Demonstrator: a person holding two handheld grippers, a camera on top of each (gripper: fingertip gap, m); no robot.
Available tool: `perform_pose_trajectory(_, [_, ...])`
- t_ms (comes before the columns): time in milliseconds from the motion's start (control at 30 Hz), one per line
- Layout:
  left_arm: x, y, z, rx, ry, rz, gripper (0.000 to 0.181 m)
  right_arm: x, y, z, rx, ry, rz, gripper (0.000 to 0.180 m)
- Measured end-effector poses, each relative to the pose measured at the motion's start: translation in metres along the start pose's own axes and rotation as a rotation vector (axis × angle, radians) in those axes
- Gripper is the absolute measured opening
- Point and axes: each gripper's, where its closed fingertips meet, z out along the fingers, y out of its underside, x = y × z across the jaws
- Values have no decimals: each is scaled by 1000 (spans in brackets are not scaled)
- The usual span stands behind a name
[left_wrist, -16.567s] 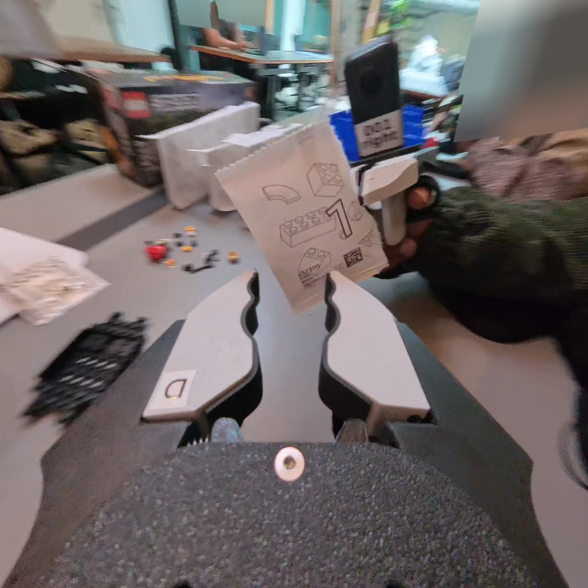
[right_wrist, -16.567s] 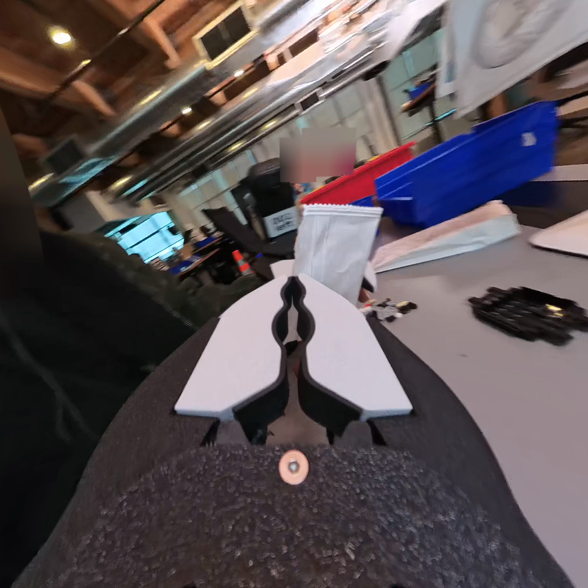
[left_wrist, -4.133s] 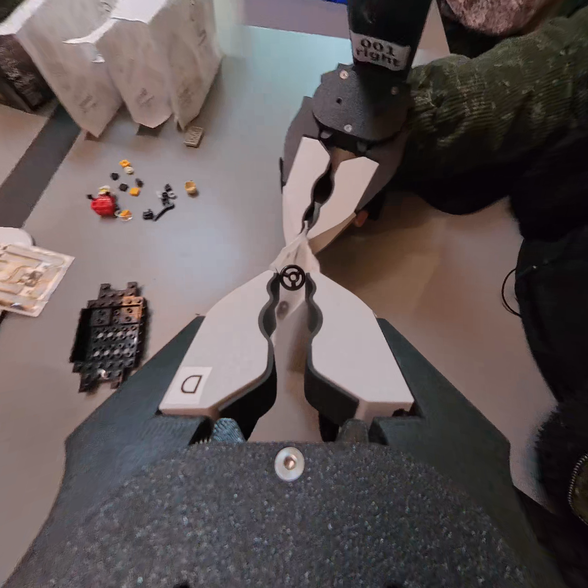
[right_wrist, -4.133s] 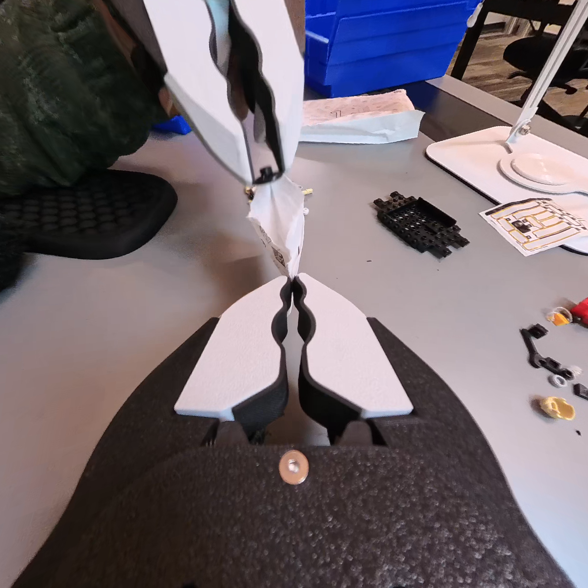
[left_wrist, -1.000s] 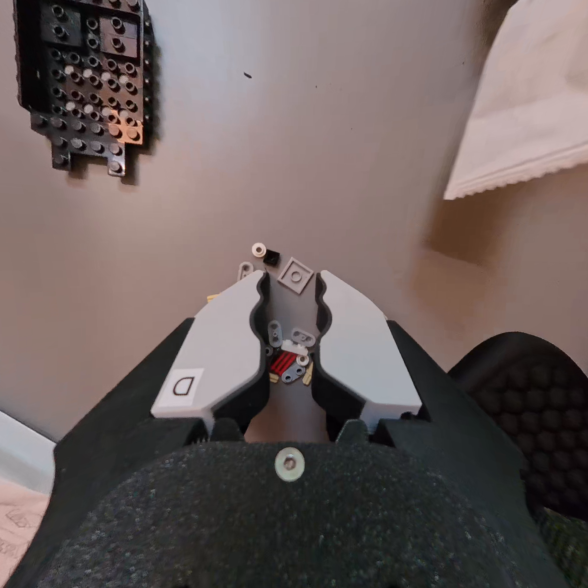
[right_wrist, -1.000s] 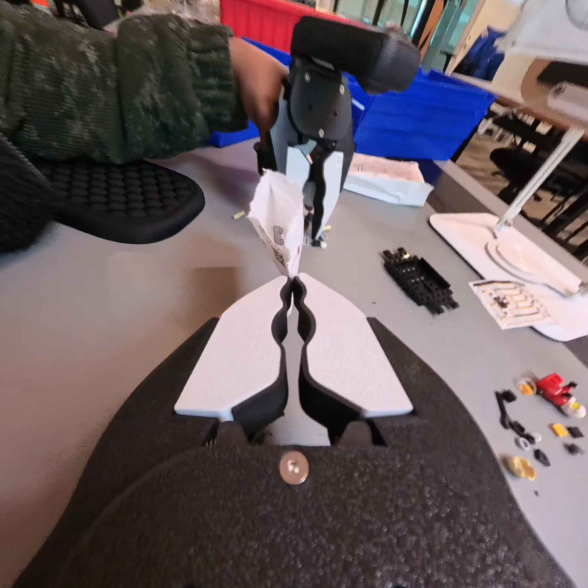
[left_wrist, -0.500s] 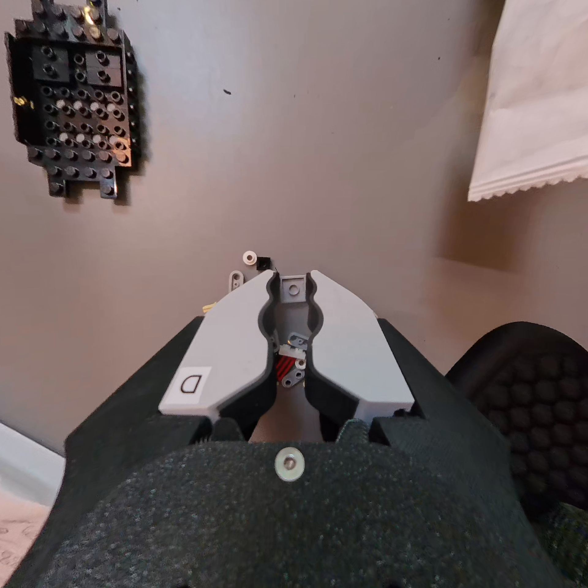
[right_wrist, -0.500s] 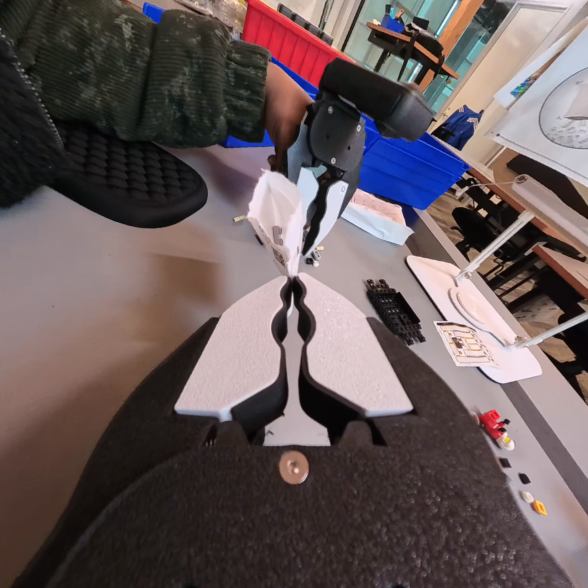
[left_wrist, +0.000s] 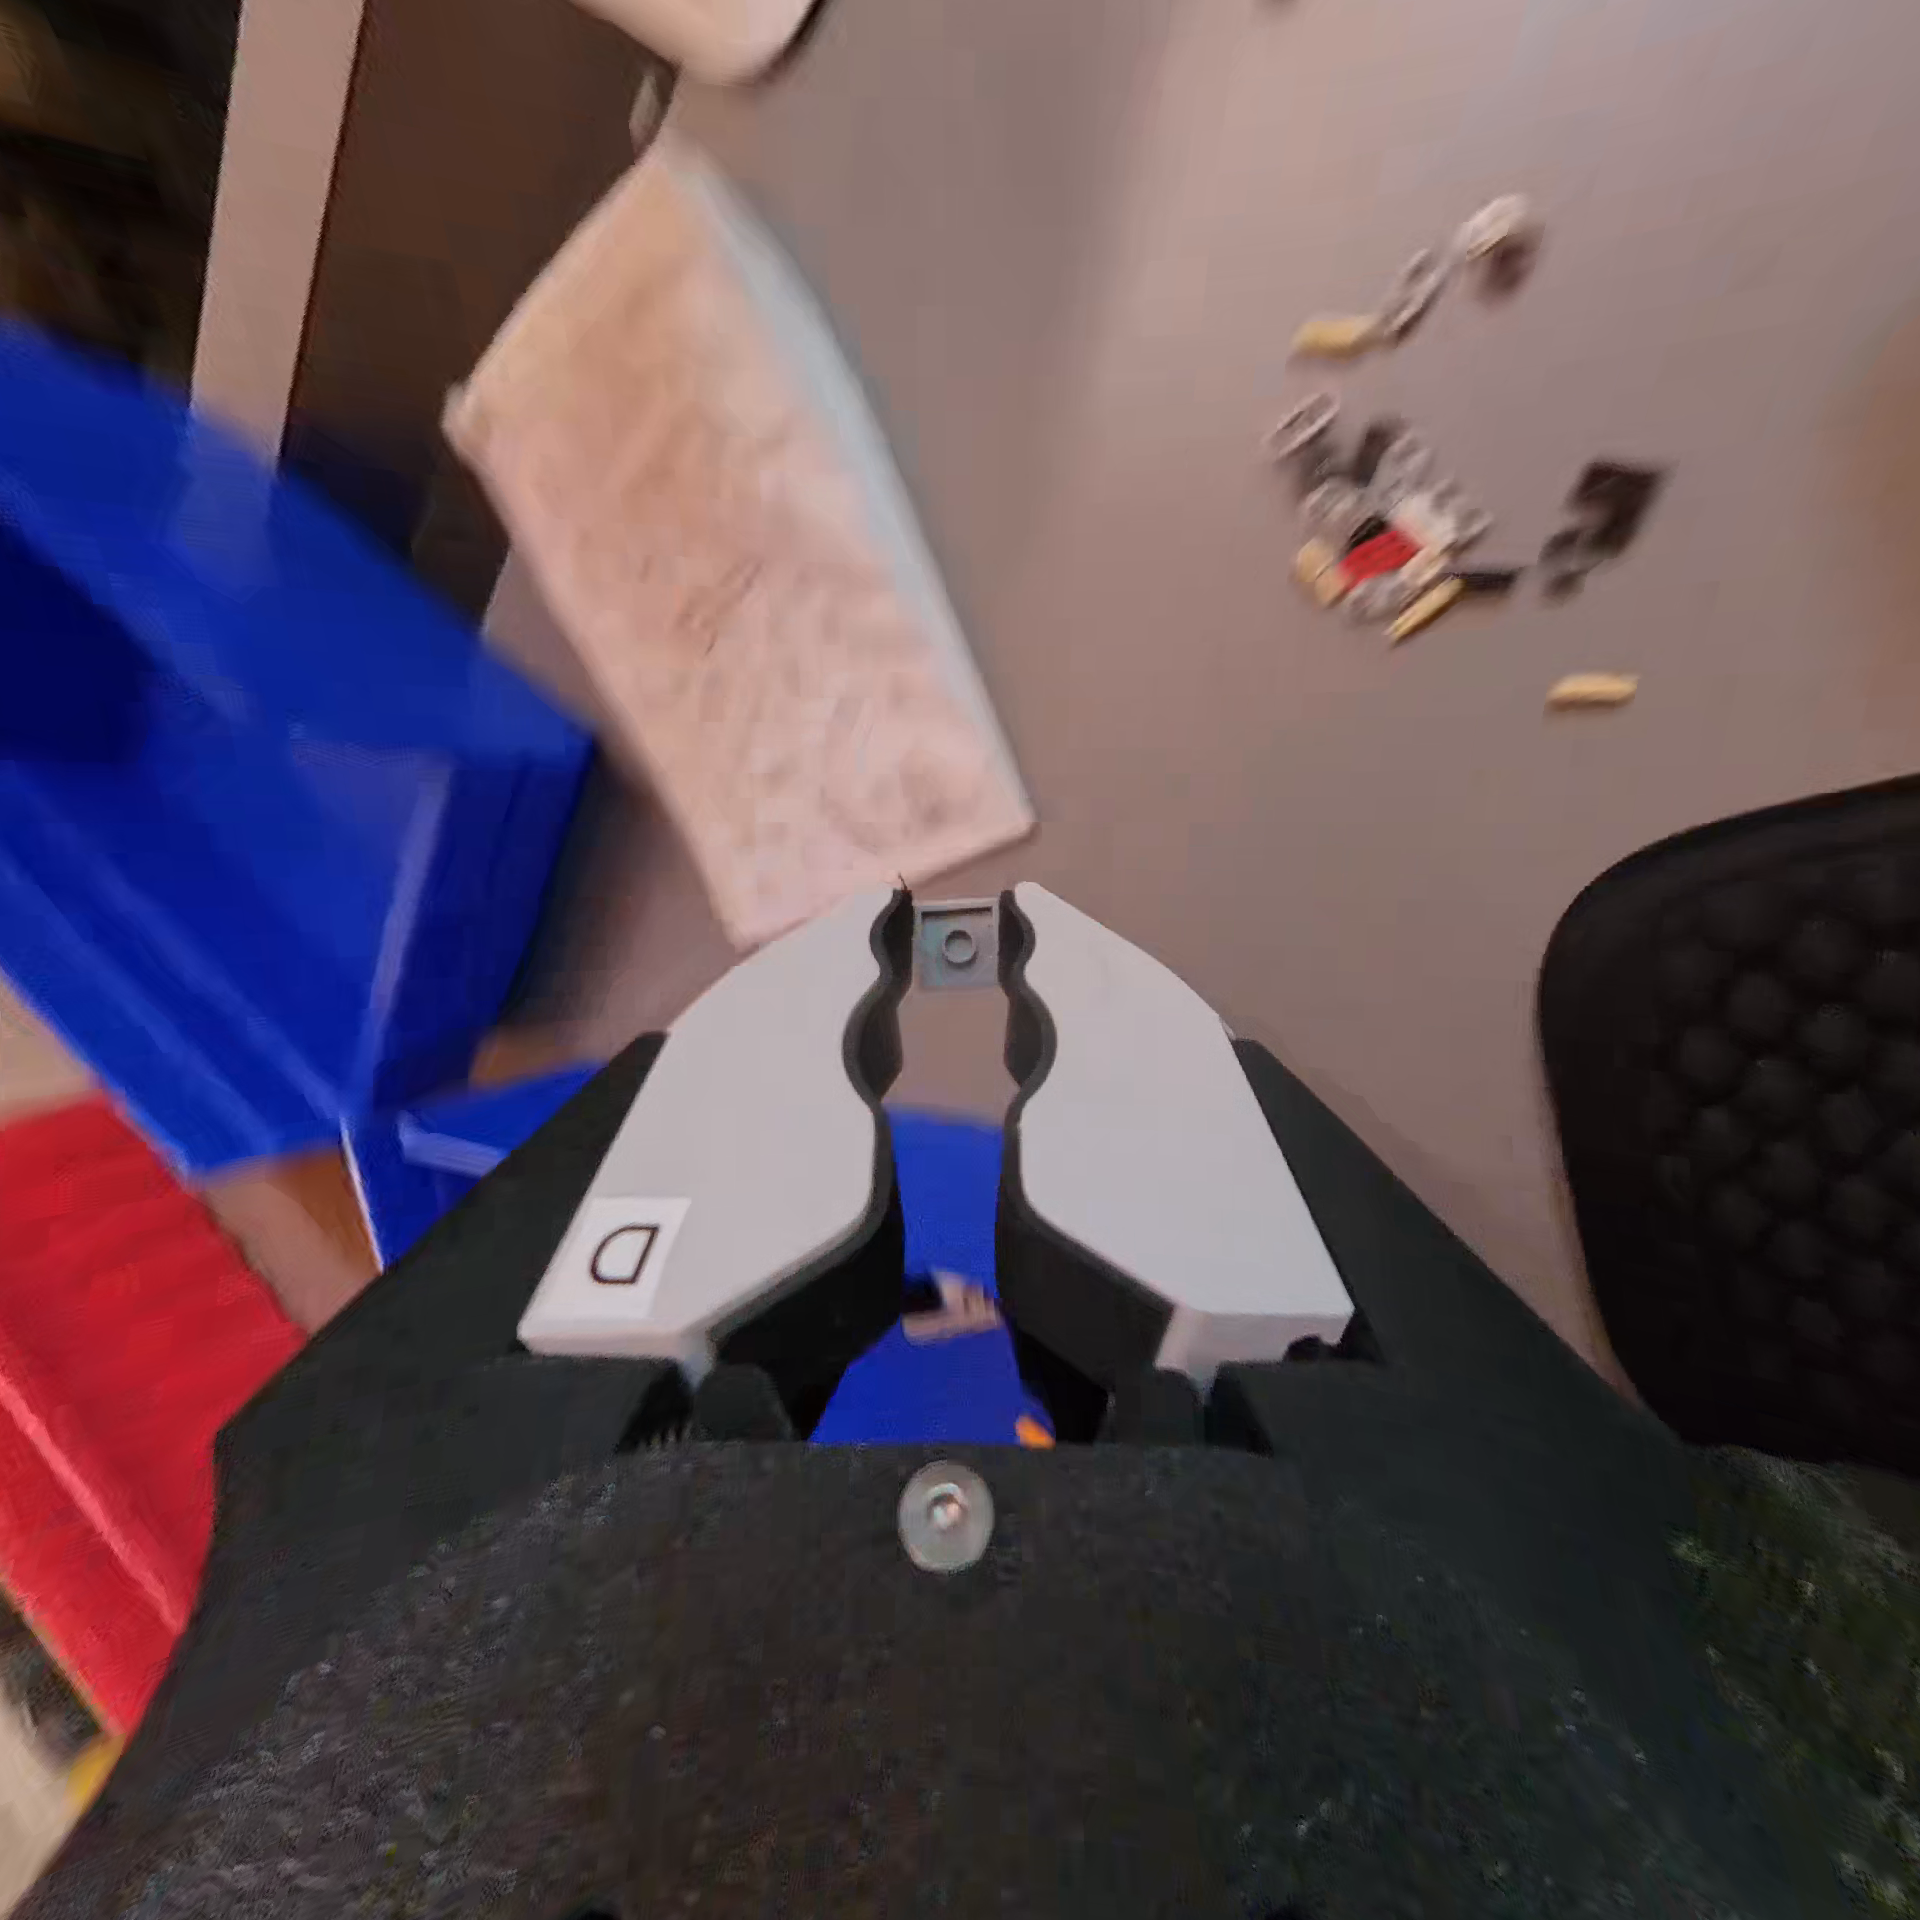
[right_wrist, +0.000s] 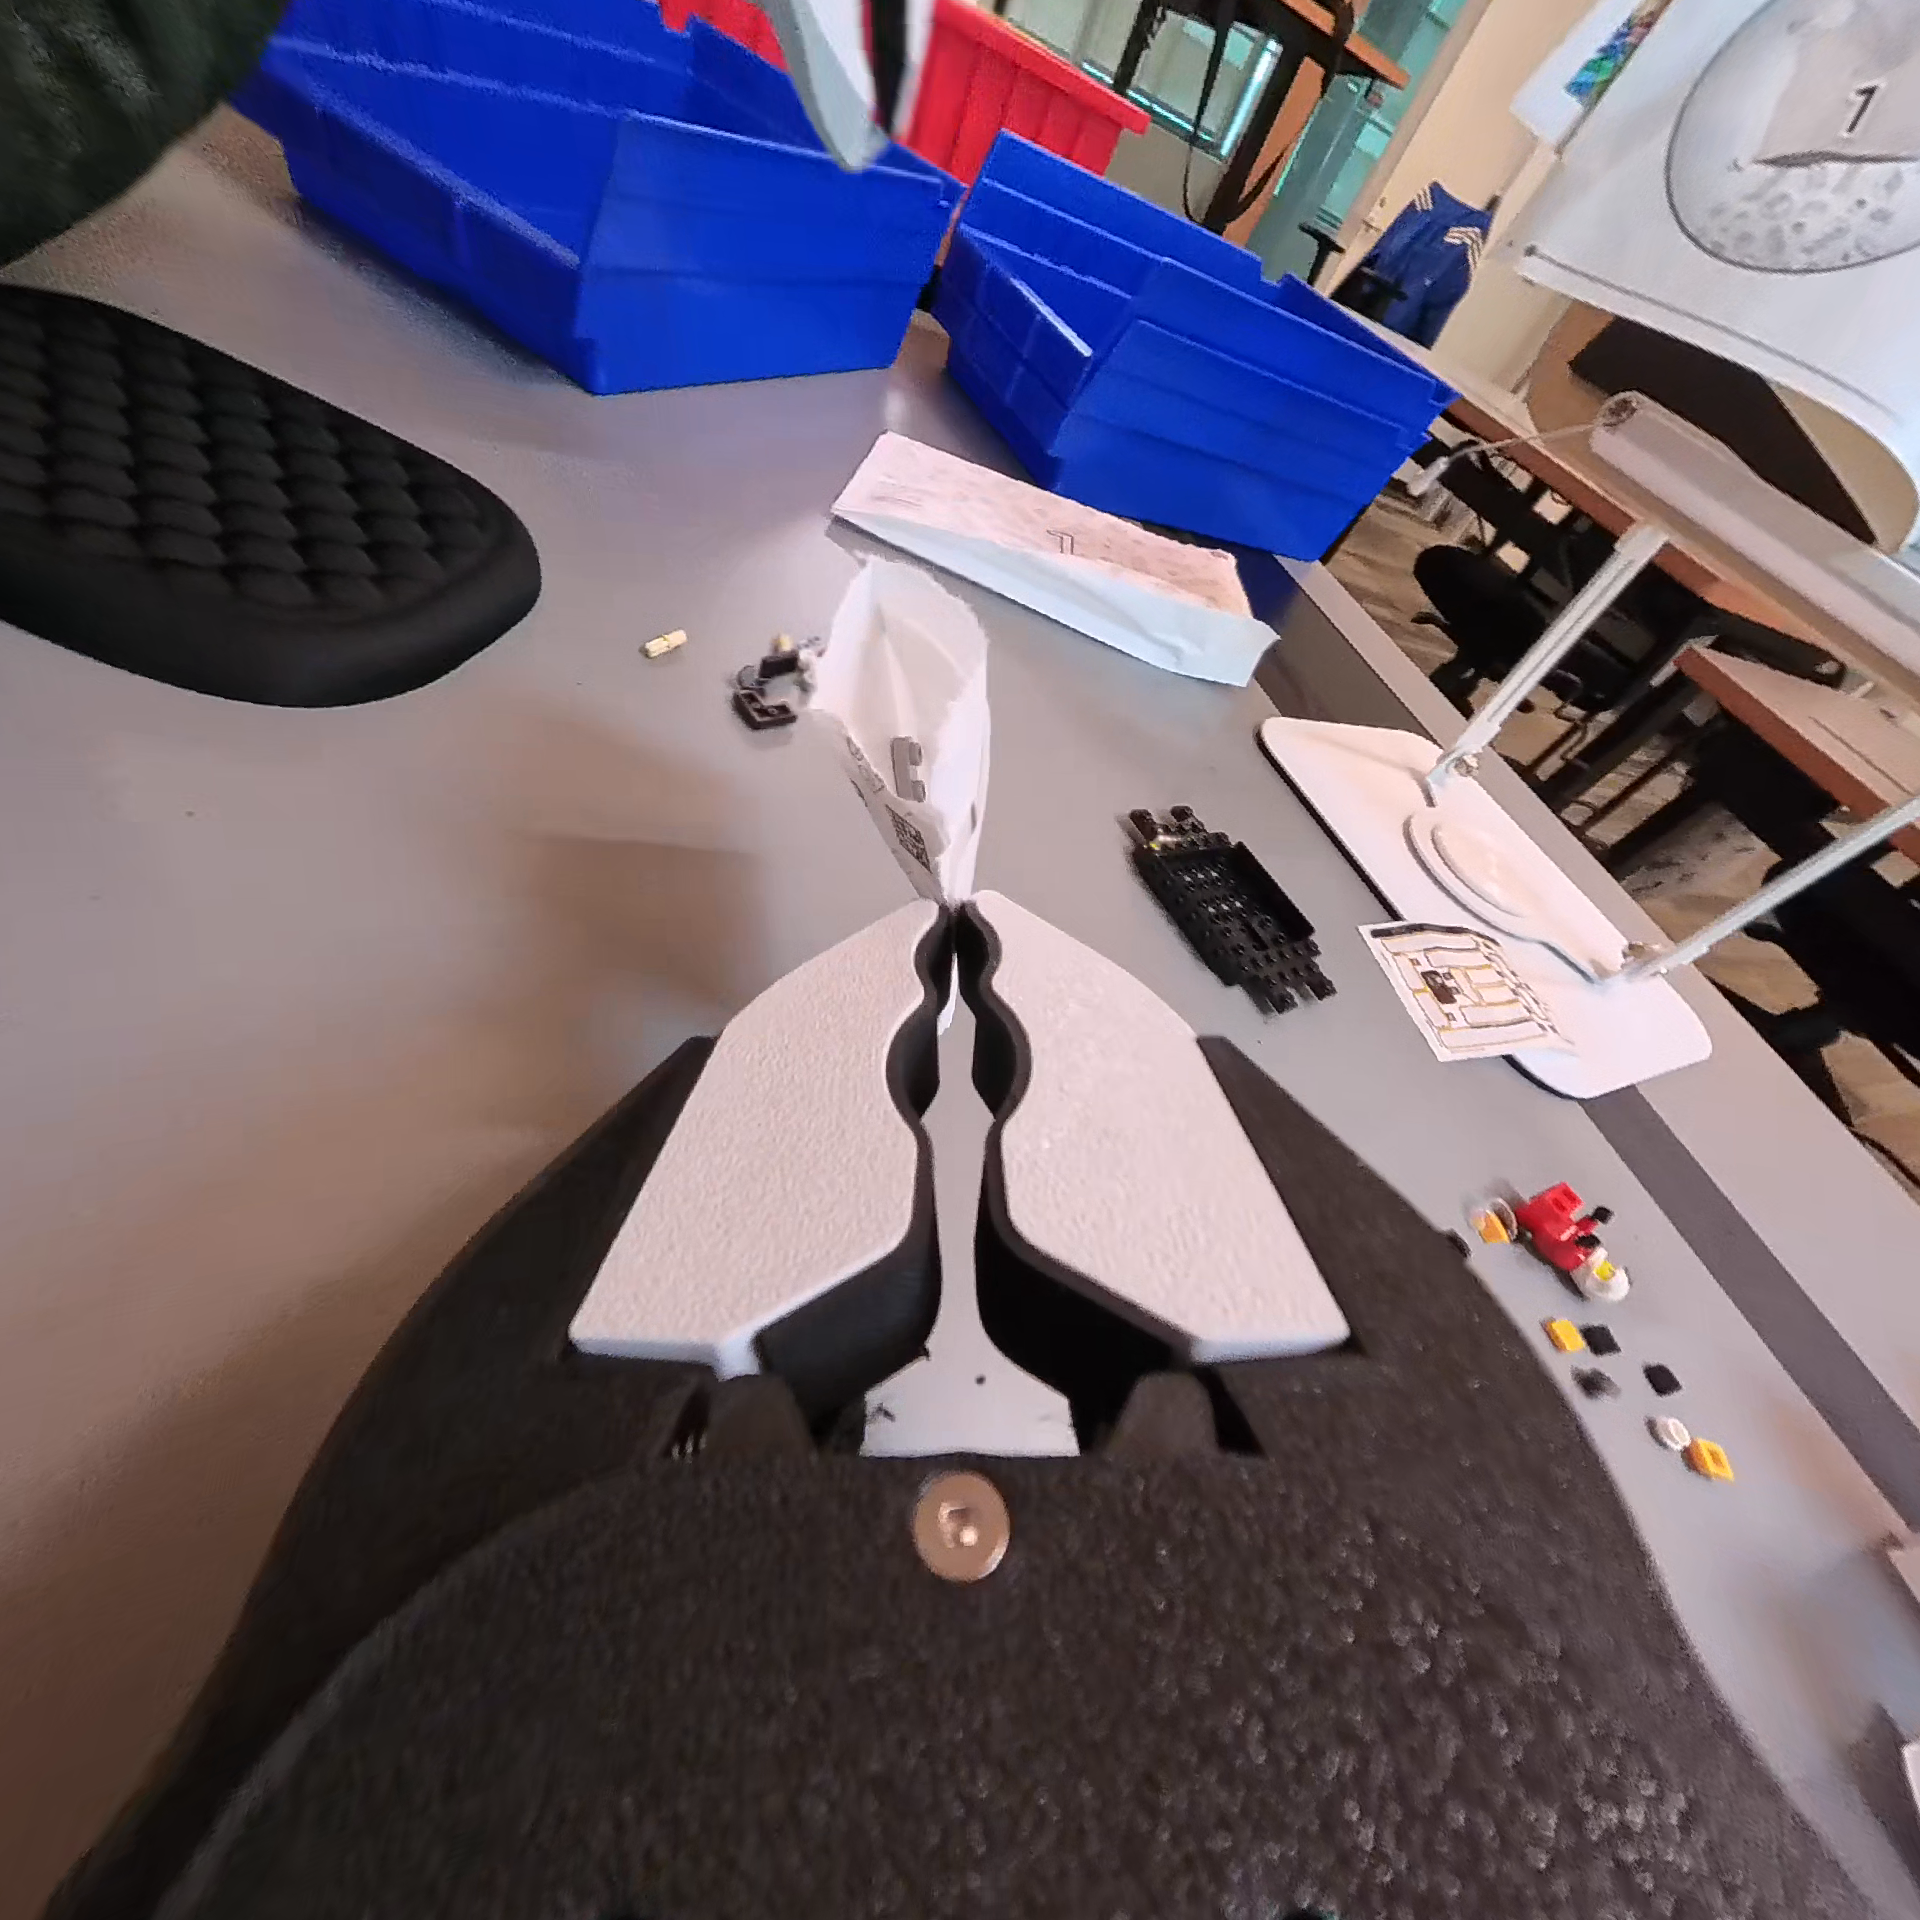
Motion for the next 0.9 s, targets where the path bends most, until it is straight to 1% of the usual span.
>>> perform_pose_trajectory(100, [-26, 54, -10, -103, -54, -209, 15, 3, 1, 0, 0, 14, 23, 0])
perform_pose_trajectory(167, [-32, 84, -7, -156, -12, -354, 14, 5, 2, 0, -2, 20, 36, 0])
perform_pose_trajectory(233, [-34, 110, 0, -223, 31, -445, 15, 6, 3, 0, -2, 24, 47, 0])
perform_pose_trajectory(333, [-43, 127, 8, -234, 42, -550, 16, 7, 3, 0, -1, 29, 63, 0])
perform_pose_trajectory(367, [-44, 131, 10, -245, 43, -566, 25, 8, 4, 0, -1, 30, 68, 0])
perform_pose_trajectory(400, [-44, 134, 11, -258, 43, -568, 29, 8, 4, 0, 0, 31, 73, 0])
perform_pose_trajectory(500, [-44, 131, 12, -248, 44, -551, 31, 9, 4, 0, 0, 30, 83, 0])
perform_pose_trajectory(600, [-45, 125, 10, -233, 30, -530, 29, 9, 4, 0, 1, 28, 83, 0])
perform_pose_trajectory(767, [-47, 124, 8, -238, 4, -519, 31, 9, 4, 0, 4, 22, 90, 0])
perform_pose_trajectory(833, [-50, 107, 2, -176, -25, -468, 29, 9, 3, 0, 9, 24, 91, 0])
perform_pose_trajectory(900, [-41, 70, -2, -55, -6, -340, 26, 10, 2, 0, 14, 27, 96, 0])
